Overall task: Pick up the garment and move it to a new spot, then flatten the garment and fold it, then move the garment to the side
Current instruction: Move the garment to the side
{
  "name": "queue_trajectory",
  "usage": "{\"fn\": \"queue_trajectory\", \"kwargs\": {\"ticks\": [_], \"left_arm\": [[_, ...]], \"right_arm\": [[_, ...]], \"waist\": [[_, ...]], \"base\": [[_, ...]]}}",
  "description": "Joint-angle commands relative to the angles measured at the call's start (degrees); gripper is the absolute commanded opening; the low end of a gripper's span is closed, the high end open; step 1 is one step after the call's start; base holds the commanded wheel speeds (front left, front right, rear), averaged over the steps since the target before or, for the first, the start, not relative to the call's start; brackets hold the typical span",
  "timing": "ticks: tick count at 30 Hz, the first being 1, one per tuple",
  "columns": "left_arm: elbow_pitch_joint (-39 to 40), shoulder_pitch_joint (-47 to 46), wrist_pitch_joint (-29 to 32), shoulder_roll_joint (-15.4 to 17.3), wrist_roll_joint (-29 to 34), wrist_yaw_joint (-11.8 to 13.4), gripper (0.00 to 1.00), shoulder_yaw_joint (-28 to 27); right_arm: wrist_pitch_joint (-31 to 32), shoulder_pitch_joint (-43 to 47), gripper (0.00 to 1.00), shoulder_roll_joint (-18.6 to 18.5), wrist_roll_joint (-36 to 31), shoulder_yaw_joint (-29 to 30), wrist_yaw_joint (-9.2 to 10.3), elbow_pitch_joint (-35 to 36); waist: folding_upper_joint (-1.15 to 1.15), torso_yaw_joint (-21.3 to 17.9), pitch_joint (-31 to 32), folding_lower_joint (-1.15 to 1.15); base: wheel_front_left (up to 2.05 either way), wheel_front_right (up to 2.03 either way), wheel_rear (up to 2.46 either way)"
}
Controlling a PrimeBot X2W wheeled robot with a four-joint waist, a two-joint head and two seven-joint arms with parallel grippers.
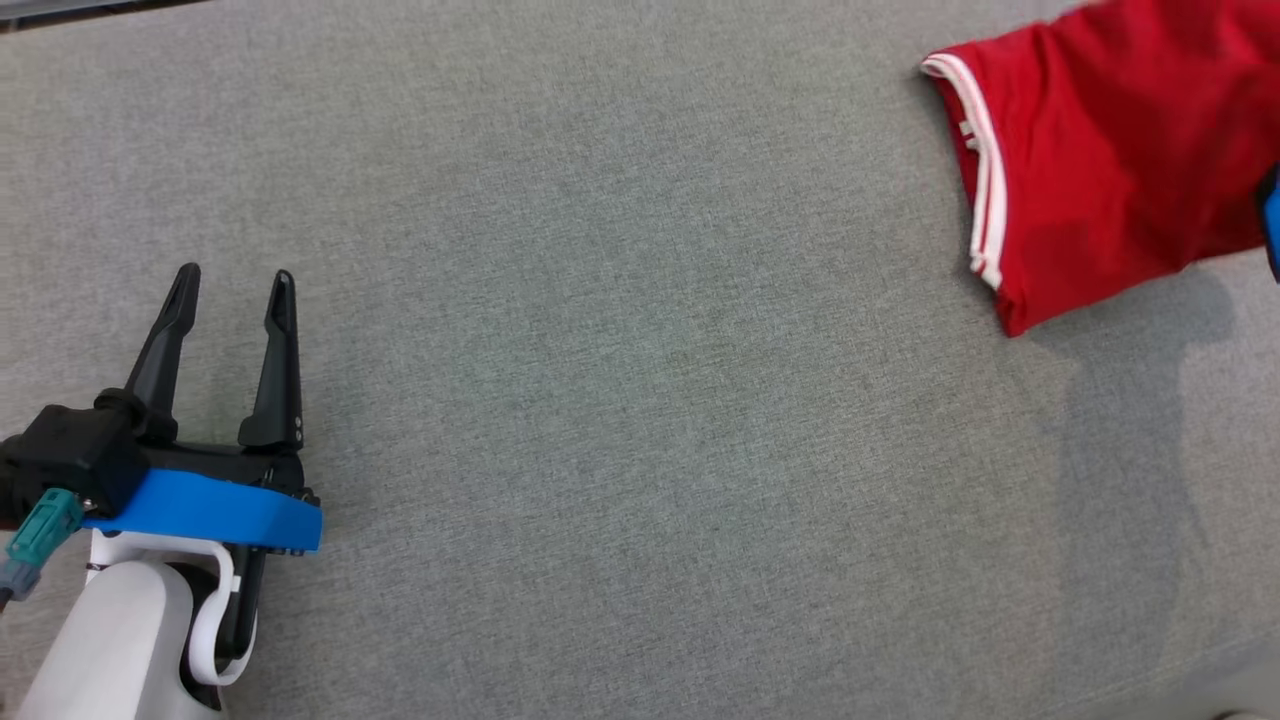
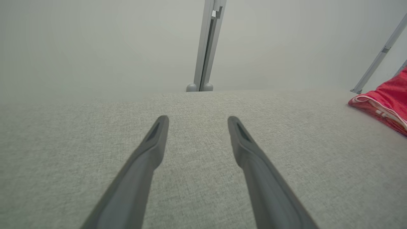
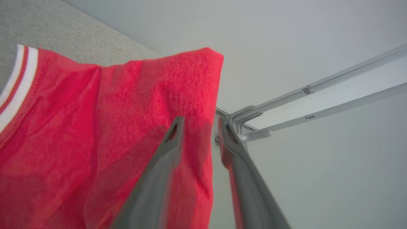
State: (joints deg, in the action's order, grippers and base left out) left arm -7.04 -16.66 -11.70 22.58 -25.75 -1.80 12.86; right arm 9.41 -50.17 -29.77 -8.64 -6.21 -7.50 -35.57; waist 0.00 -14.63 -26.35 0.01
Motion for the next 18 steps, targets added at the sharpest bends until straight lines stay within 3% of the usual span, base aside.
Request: {"fn": "queue_trajectory", "kwargs": {"ticks": [1,8,18], "left_arm": [[0.0,-0.3,-0.1,0.0,-0.3,0.2,1.00,0.0],[-1.1,1.6,-1.0,-0.9,-0.9,0.5,1.00,0.1],[-4.9,5.9,-2.7,-3.8,-2.4,0.6,1.00,0.1]], "right_arm": [[-0.5,0.8,1.00,0.9,-0.9,0.7,0.02,-0.2],[-3.4,3.7,1.00,3.2,-2.2,3.7,0.02,0.9],[-9.8,14.9,1.00,8.7,5.4,5.9,0.01,7.3]], "waist": [[0.00,0.4,0.6,-0.01],[0.00,1.8,3.9,-0.01],[0.00,6.4,12.7,-0.01]], "base": [[0.00,0.00,0.00],[0.00,0.00,0.00],[0.00,0.00,0.00]]}}
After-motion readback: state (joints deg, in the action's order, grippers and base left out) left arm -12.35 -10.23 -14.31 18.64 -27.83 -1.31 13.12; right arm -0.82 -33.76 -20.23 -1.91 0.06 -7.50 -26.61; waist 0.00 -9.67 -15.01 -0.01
